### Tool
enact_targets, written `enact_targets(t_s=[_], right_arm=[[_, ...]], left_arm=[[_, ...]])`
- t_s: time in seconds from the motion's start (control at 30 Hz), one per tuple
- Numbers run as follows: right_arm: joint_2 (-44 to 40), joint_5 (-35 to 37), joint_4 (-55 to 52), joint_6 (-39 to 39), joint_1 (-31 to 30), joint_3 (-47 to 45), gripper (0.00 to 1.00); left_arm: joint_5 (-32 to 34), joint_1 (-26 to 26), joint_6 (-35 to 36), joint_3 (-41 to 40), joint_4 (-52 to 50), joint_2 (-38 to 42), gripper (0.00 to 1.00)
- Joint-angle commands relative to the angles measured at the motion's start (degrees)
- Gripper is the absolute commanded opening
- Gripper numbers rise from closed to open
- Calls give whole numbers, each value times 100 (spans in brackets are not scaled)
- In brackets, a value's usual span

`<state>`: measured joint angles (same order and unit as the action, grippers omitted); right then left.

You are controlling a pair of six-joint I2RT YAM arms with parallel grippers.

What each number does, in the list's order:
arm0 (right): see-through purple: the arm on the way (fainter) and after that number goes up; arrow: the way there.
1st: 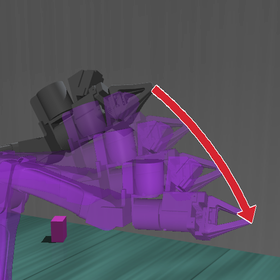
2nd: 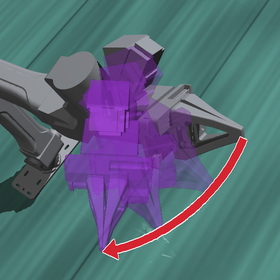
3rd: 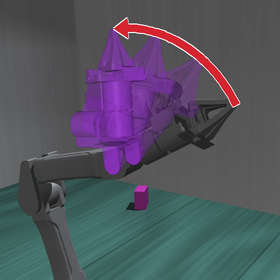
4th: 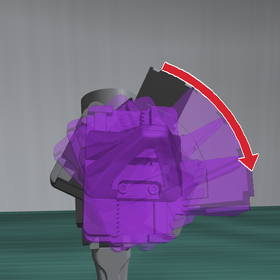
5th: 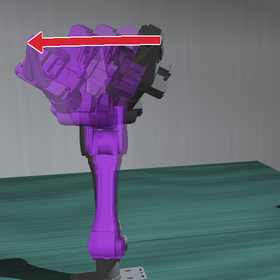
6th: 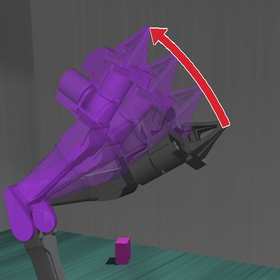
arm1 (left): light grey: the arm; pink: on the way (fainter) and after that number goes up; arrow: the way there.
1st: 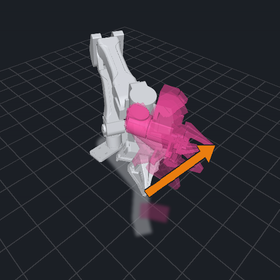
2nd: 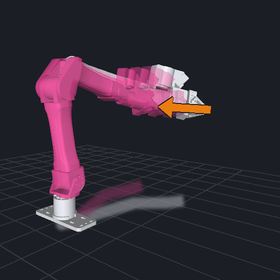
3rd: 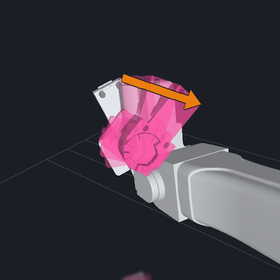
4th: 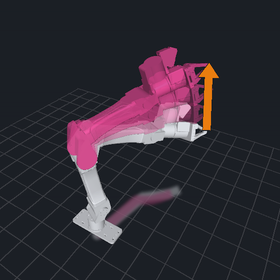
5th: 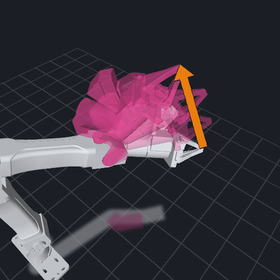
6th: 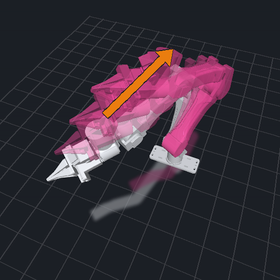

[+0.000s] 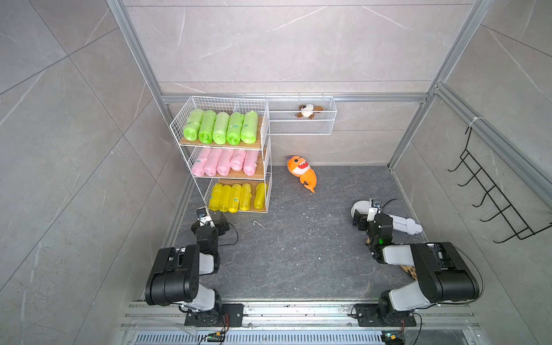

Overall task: Sort the rolls of trash bags by color and place them on the shelf
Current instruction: Reset both arms

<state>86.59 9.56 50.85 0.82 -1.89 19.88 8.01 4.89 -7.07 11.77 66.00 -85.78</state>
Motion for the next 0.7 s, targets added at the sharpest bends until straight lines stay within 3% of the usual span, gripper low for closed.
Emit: enact_targets(t_s=[0.0, 0.67], right_arm=[[13, -20, -31, -81, -1, 60, 100], [10, -25, -31, -82, -2, 60, 100]], left_arm=[[69, 20, -44, 98, 143, -15, 98], [273, -93, 19, 66, 185, -5, 98]])
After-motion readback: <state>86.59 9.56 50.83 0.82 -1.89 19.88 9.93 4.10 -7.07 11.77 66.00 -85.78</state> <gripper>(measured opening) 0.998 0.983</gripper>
